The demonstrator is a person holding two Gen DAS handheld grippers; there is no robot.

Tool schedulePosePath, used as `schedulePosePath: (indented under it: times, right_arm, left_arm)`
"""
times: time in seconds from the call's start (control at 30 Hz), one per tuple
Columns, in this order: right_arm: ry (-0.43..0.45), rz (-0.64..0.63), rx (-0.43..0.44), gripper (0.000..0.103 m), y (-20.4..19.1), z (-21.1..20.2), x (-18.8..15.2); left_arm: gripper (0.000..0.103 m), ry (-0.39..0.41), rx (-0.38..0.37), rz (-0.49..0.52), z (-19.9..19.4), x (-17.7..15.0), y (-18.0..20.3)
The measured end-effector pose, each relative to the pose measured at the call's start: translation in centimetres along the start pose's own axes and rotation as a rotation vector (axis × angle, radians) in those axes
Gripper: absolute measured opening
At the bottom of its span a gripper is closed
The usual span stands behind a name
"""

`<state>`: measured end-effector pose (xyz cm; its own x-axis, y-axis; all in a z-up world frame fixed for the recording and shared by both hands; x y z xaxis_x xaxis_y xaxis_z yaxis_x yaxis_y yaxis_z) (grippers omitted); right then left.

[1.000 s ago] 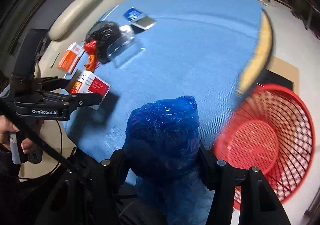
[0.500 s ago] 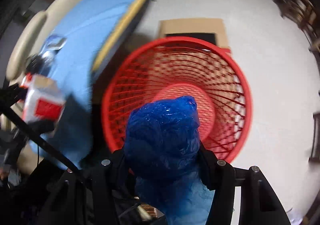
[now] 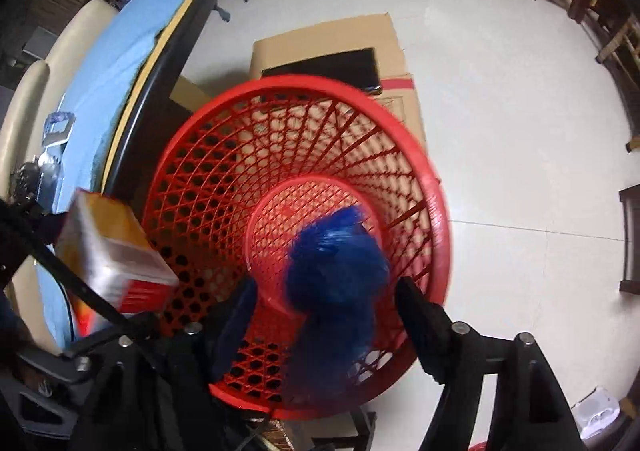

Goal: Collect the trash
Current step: 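Carry both items to the red wastebasket and open both grippers over it, then swing both grippers back over the table toward the remaining trash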

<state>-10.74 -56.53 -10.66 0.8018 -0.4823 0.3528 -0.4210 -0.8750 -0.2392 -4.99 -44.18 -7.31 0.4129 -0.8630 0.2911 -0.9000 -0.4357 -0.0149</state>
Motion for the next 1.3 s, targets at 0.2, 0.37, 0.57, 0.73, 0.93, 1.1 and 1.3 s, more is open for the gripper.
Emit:
schedulePosePath:
  times: [0.2, 0.37, 0.57, 0.73, 0.93, 1.1, 1.3]
  right_arm:
    - [0.051, 0.028, -0.019, 0.079, 0.8, -1.0, 0.8]
    - [0.099, 0.065, -0.02, 0.079, 1.0, -3.0, 1.4]
    - [0.157, 0.091, -0.046, 0.079, 1.0, -6.0, 1.7]
    - [0.164, 0.066, -0.041, 0.079, -1.0, -7.3, 1.6]
    - [0.085, -0.109, 0.032, 0.079, -8.8, -6.9, 0.2]
    - [0.029, -0.255, 0.114, 0.079, -16.4, -5.4, -0.8]
    - [-0.01, -0.375, 0.205, 0.079, -24.8, -3.5, -2.0]
  left_arm:
    - [0.089, -0.008, -0.014, -0.006, 1.4, 0.0, 0.1]
    - [0.089, -0.029, -0.031, -0.01, 2.8, 0.0, 0.3]
    - [0.089, 0.032, -0.057, -0.054, -0.4, -0.8, -0.9]
    - [0.089, 0.054, -0.056, -0.083, -2.8, -3.4, -2.8]
    - [0.089, 0.056, -0.01, -0.168, -6.0, -10.0, -7.9]
    - [0.089, 0.082, 0.065, -0.355, -9.0, -17.1, -14.7]
    - [0.089, 0.089, 0.121, -0.605, -10.8, -25.8, -21.2]
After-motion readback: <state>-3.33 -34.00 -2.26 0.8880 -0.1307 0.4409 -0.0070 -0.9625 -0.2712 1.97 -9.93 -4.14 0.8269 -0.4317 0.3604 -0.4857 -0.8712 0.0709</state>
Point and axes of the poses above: each gripper's, at about its wrist camera, not at the fingertips, and z roughly the way its jaws point, y to its right, x to its top, the point moved 1 cm from there along z, roughly the way its jaws point, and after that the axes turned 12 degrees about y, right-handed, at the moved point
